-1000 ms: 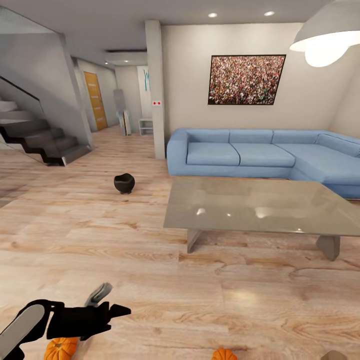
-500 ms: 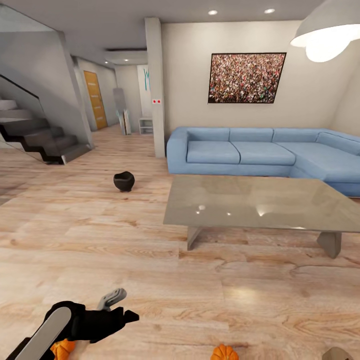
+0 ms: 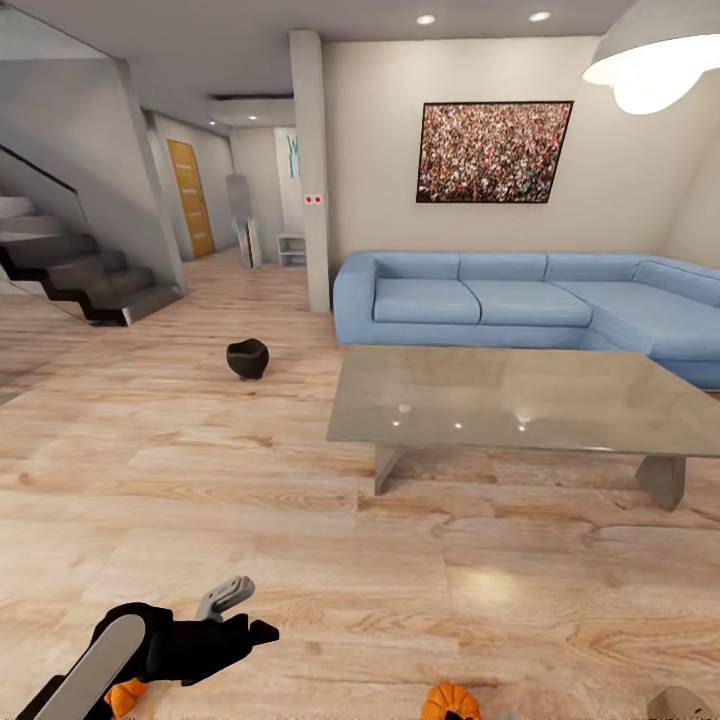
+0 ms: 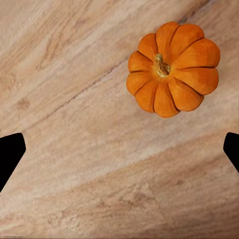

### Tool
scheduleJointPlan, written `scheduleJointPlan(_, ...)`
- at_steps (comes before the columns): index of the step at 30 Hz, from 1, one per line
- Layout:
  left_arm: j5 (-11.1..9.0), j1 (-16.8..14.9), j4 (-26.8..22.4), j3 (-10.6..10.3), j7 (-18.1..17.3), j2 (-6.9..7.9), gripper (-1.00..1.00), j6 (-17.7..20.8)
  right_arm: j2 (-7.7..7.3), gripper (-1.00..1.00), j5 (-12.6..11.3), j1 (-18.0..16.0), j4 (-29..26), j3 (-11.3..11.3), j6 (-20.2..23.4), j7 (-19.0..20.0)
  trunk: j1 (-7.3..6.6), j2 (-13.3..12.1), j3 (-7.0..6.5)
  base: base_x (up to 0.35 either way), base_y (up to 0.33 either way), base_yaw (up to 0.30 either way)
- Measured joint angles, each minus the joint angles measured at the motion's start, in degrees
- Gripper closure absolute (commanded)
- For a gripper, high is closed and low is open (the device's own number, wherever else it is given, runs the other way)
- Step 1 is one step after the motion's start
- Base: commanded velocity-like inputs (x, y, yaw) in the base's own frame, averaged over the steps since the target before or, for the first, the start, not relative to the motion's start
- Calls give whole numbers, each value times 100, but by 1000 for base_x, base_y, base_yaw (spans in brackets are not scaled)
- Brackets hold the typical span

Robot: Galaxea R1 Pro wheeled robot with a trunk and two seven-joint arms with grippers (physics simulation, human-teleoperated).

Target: Place each of the two pumpkins and all three candles from the living room inside a cabinet in the living room (use any cabinet), then make sure every cabinet is closed, and position the cauldron so it is next to a table in the living room.

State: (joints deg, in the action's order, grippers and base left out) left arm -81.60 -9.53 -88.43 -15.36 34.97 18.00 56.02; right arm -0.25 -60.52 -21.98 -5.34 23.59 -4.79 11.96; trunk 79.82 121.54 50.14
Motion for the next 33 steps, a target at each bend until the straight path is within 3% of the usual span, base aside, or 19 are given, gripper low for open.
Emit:
scheduleJointPlan(2, -5, 0, -8, -2, -8, -6, -100, 0, -5, -100, 40, -8, 0, 6, 12, 140, 44, 80, 36, 0, 0, 0)
scheduleJointPlan(7, -6, -95, 6, -4, -36, -178, -100, 4, -12, -100, 66, -13, 0, 10, 22, 474, 154, 281, 126, 0, 0, 0)
scheduleJointPlan(16, -16, -313, 62, -40, -557, -250, -100, 25, -26, -100, 54, -13, 9, 10, -8, 487, 352, 642, 287, 0, 0, 0)
scheduleJointPlan(33, -38, -315, 68, -81, -630, -305, -100, 47, 4, -100, 46, -13, 6, 10, -47, 491, 725, 1324, 592, 0, 0, 0)
